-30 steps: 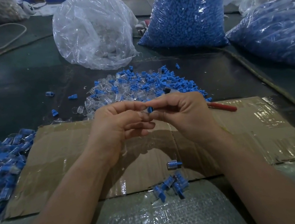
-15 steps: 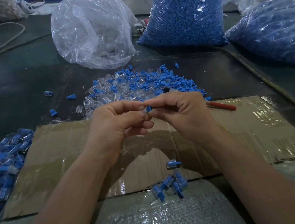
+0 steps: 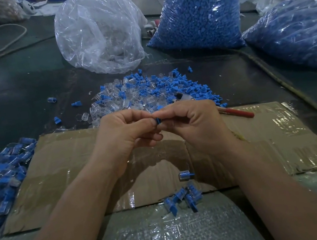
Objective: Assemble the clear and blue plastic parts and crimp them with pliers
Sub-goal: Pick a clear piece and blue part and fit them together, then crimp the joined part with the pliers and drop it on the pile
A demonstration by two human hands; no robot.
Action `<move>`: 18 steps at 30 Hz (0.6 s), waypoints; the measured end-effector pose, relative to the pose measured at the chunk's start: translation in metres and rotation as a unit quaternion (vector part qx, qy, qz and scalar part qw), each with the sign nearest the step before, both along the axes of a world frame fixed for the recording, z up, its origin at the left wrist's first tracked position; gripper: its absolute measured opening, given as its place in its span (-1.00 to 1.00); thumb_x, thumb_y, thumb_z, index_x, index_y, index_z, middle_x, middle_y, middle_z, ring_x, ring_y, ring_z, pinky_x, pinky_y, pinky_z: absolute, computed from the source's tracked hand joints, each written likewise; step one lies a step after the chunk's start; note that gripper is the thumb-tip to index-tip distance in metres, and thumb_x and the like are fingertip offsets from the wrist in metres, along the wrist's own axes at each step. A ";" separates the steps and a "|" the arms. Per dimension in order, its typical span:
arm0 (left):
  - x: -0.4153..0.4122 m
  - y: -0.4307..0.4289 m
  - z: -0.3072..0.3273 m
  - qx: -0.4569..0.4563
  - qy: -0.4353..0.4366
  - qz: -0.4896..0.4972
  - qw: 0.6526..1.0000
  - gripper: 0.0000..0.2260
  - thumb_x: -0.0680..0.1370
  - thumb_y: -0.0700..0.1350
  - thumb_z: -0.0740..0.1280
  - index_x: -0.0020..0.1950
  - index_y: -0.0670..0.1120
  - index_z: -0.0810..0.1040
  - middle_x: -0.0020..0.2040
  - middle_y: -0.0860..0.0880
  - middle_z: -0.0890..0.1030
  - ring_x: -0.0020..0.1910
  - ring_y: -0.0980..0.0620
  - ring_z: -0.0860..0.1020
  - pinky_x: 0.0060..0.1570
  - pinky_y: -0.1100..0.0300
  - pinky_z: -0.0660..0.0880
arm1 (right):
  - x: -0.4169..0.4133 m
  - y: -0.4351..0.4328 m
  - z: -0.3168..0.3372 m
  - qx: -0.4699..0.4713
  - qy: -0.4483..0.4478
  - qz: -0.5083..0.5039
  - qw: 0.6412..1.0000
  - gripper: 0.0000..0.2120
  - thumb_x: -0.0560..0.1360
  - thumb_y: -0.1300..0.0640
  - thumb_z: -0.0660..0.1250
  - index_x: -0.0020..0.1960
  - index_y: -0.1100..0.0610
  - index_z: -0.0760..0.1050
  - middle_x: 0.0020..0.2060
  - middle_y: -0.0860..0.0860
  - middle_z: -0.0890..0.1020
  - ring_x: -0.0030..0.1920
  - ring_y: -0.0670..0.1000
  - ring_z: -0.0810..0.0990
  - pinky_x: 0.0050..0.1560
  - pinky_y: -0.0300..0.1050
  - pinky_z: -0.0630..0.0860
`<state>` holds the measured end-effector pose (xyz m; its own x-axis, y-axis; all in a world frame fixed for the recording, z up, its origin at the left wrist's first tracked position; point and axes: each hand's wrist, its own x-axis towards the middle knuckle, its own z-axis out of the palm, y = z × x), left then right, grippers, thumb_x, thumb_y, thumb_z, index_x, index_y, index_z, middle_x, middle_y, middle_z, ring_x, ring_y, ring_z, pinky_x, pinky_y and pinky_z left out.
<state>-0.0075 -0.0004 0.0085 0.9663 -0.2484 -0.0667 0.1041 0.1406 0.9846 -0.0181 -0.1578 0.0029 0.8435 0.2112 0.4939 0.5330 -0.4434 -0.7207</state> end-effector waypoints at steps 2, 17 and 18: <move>0.000 0.000 0.000 -0.008 0.003 -0.001 1.000 -0.79 0.23 -0.21 0.38 -0.19 -0.25 0.54 -0.40 -0.14 0.64 -0.47 0.03 0.60 -0.49 0.32 0.51 | -0.003 0.000 0.003 0.001 0.016 0.003 1.000 -0.64 0.34 0.31 0.45 0.10 0.10 0.53 -0.18 -0.26 0.57 -0.14 -0.30 0.59 -0.11 -0.46 0.48; 0.002 0.001 -0.002 -0.034 0.015 0.015 0.999 -0.83 0.22 -0.20 0.38 -0.23 -0.22 0.54 -0.40 -0.12 0.63 -0.45 0.03 0.60 -0.48 0.32 0.50 | 0.014 -0.071 0.014 -0.293 0.321 -0.265 0.861 -0.16 0.21 -0.28 0.46 0.38 0.05 0.31 0.30 0.03 0.42 0.15 0.03 0.42 0.08 -0.09 0.32; 0.001 0.001 -0.002 -0.033 0.014 0.014 0.999 -0.82 0.22 -0.20 0.38 -0.22 -0.22 0.54 -0.40 -0.12 0.63 -0.44 0.03 0.61 -0.48 0.32 0.50 | 0.014 -0.071 0.014 -0.313 0.329 -0.255 0.854 -0.16 0.18 -0.28 0.47 0.34 0.06 0.33 0.26 0.03 0.44 0.06 0.01 0.40 0.02 -0.11 0.32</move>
<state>-0.0061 0.0002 0.0066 0.9710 -0.2258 -0.0784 0.1268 0.2086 0.9697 -0.0037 -0.2287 0.0165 0.9558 -0.2182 -0.1972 -0.2740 -0.9044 -0.3270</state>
